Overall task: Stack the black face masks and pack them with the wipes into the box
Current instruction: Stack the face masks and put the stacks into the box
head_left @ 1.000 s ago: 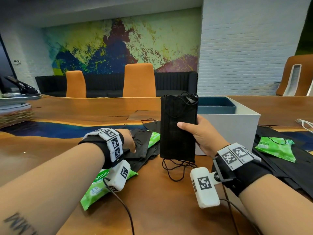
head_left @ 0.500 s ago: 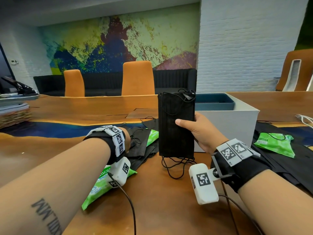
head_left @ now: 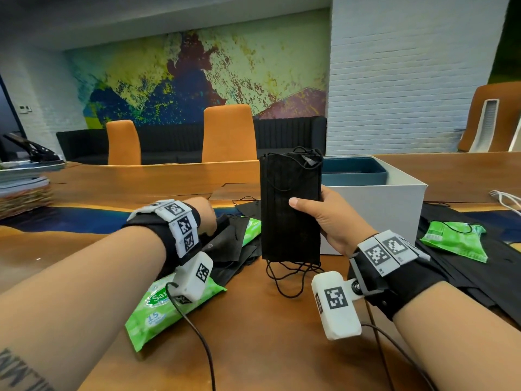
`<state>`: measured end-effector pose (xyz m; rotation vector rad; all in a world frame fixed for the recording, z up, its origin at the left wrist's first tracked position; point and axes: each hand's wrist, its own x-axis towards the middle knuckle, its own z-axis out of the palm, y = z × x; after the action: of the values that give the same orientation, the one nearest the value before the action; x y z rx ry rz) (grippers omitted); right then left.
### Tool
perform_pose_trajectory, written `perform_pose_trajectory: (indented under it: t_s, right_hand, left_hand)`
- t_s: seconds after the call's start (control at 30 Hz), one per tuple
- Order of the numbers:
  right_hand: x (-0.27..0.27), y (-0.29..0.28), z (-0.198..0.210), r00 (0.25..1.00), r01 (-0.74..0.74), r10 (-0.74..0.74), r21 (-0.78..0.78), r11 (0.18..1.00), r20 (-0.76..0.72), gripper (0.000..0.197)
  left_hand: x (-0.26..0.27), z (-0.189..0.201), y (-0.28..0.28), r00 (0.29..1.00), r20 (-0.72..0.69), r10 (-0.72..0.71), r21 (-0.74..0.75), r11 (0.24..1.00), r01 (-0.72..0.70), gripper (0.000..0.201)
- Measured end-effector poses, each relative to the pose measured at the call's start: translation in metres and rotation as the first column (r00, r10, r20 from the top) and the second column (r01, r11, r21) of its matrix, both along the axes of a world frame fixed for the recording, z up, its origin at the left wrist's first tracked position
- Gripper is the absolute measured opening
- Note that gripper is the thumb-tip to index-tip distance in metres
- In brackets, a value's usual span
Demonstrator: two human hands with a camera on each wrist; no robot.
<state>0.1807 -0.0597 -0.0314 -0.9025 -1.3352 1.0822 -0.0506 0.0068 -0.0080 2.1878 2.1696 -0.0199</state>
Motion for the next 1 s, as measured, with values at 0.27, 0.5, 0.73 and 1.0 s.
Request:
perform_pose_trajectory:
  t_s: [0.27, 0.5, 0.73, 1.0]
  right_hand:
    - [0.004, -0.003, 0.005, 0.963, -0.141, 0.127, -0.045, 0.989, -0.236, 0.019]
    - [0.006, -0.005, 0.003, 0.900, -0.204, 0.185, -0.005, 0.979, -0.394, 0.013]
    - [-0.008, 0.000, -0.006, 0.959, -0.207, 0.179, -0.113, 0.972, -0.219, 0.026]
    - [-0.004, 0.006, -0.012, 0.967, -0.035, 0.009, -0.098, 0.995, -0.255, 0.020]
  left_hand:
    - [0.011, 0.054, -0.033, 0.573, 0.800, -0.175, 0.088, 0.981, 0.175, 0.012]
    - [0.038, 0.029, -0.046, -0.024, 0.999, -0.034, 0.040, 0.947, 0.320, 0.019]
    - [0.052, 0.006, -0.048, 0.021, 0.999, -0.030, 0.021, 0.944, 0.331, 0.036]
    - [0.052, 0.002, -0.050, -0.186, 0.982, 0.008, 0.054, 0.945, 0.324, 0.049]
